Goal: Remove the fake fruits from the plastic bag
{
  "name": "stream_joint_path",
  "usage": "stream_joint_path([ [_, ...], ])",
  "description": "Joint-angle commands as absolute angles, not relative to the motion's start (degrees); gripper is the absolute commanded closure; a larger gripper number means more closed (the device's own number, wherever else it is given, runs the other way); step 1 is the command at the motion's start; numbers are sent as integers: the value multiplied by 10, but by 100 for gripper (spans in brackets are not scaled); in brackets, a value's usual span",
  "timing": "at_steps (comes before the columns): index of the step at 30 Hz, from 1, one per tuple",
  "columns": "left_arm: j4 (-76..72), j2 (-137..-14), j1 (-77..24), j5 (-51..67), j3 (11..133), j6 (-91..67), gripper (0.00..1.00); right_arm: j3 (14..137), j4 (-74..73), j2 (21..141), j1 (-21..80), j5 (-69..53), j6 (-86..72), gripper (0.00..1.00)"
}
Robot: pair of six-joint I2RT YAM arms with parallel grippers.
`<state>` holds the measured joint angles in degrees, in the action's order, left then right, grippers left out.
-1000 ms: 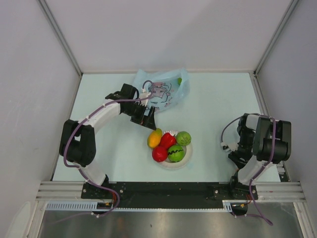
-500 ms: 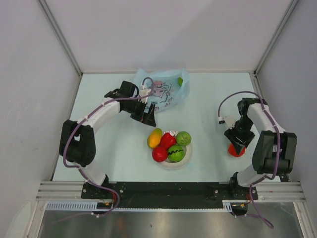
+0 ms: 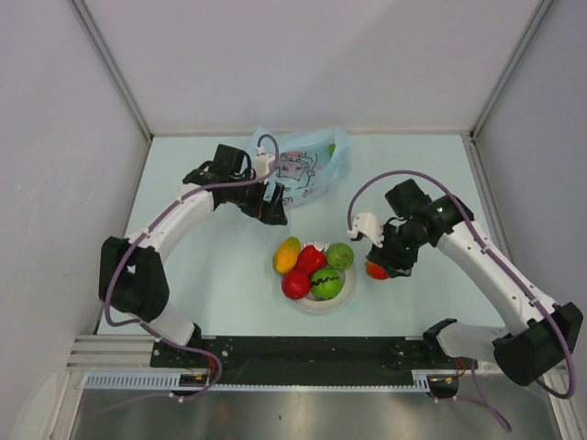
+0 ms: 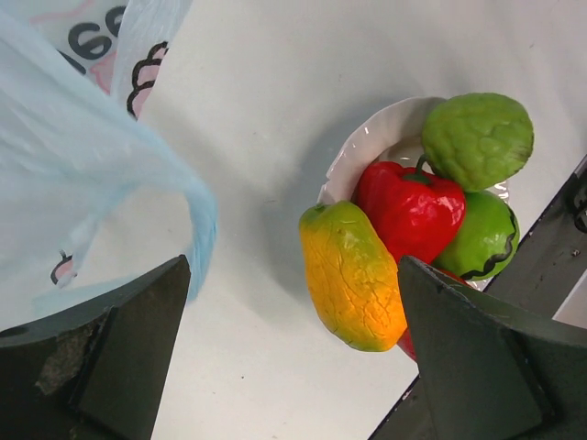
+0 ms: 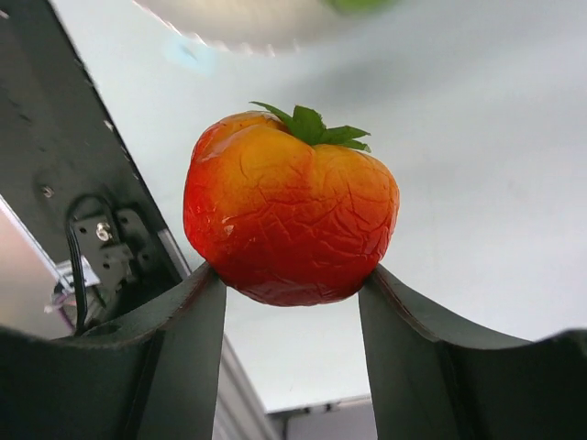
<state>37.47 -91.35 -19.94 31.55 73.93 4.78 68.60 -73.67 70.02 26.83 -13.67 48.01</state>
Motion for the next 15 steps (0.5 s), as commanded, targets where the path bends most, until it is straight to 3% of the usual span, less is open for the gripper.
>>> stream_joint_path([
  [1, 349, -870, -196, 320, 730, 50, 0, 725, -678, 689, 363, -166, 450, 60],
  [15, 337, -793, -146, 302, 713, 34, 0, 814, -550, 828, 466, -252, 474, 48],
])
